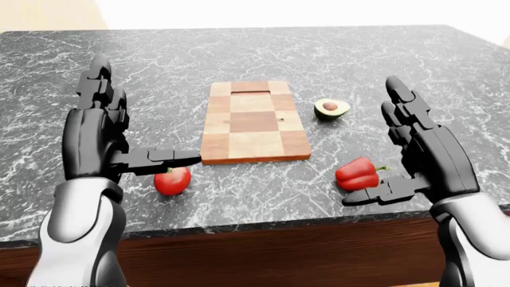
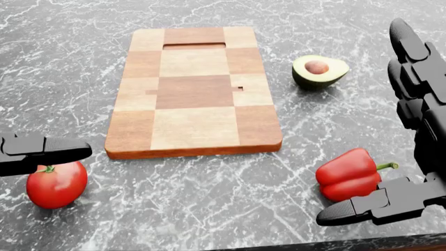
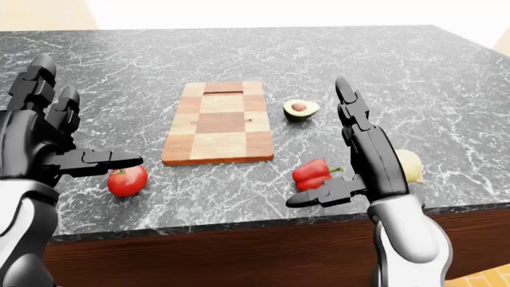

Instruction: Place the avocado, onion, tomato and bell pepper on the cutting board.

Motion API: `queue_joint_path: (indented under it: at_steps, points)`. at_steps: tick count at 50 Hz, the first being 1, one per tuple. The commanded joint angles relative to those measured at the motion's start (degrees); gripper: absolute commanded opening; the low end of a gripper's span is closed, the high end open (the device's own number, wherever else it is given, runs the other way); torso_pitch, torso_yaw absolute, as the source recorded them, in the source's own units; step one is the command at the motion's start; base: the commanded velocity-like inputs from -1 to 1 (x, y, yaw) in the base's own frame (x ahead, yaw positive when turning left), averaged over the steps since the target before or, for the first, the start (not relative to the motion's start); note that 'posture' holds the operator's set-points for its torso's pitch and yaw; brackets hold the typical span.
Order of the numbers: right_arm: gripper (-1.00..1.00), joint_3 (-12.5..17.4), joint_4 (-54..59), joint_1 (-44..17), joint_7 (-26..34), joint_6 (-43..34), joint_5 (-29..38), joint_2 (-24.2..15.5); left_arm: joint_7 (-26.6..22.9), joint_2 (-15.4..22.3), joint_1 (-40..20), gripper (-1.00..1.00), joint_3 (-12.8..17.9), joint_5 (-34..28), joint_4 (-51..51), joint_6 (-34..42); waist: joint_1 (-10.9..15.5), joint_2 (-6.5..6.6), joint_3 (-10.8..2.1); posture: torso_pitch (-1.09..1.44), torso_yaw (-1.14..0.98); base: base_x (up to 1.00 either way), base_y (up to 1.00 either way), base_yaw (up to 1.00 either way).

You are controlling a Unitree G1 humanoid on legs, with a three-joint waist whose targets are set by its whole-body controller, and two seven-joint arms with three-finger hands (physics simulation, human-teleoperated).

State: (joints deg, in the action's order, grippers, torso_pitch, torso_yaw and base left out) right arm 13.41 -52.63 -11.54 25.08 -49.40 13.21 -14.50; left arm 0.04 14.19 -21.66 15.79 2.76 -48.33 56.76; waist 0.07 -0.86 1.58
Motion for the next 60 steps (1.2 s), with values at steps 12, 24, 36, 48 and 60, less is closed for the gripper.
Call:
queue_joint_path:
  at_steps: [12, 24, 36, 48, 60]
  points:
    - [1.0, 0.16, 5.96, -0.11, 0.65, 8.81, 7.82, 2.06, -0.04, 0.23, -0.84, 1.0, 0.1, -0.32, -0.92, -2.37, -0.13, 0.44, -1.33, 0.0, 0.0, 0.0, 0.0, 0.0]
    - [1.0, 1.21, 8.83, 1.84, 1.49, 12.22, 11.44, 1.65, -0.37, 0.56, -1.23, 1.0, 0.42, -0.21, -1.93, -0.94, -0.09, 0.44, -1.4, 0.0, 0.0, 0.0, 0.0, 0.0]
    - [0.87, 1.46, 9.29, 5.3, 3.33, 15.74, 13.22, 3.33, -0.38, 0.6, -1.16, 1.0, 0.4, -0.49, -1.53, -1.47, -0.17, 0.44, -1.34, 0.0, 0.0, 0.0, 0.0, 0.0]
    - [0.26, 2.12, 10.66, 7.25, 4.22, 18.85, 14.72, 4.19, -0.64, 0.41, -0.79, 1.0, 0.2, -1.06, -1.63, -1.65, -0.34, 0.38, -1.22, 0.0, 0.0, 0.0, 0.0, 0.0]
    - [-0.07, 1.79, 10.28, 7.54, 5.28, 19.26, 15.62, 4.71, -0.92, 0.6, -0.95, 1.0, 0.6, -1.22, -1.84, -1.28, -0.2, 0.39, -1.18, 0.0, 0.0, 0.0, 0.0, 0.0]
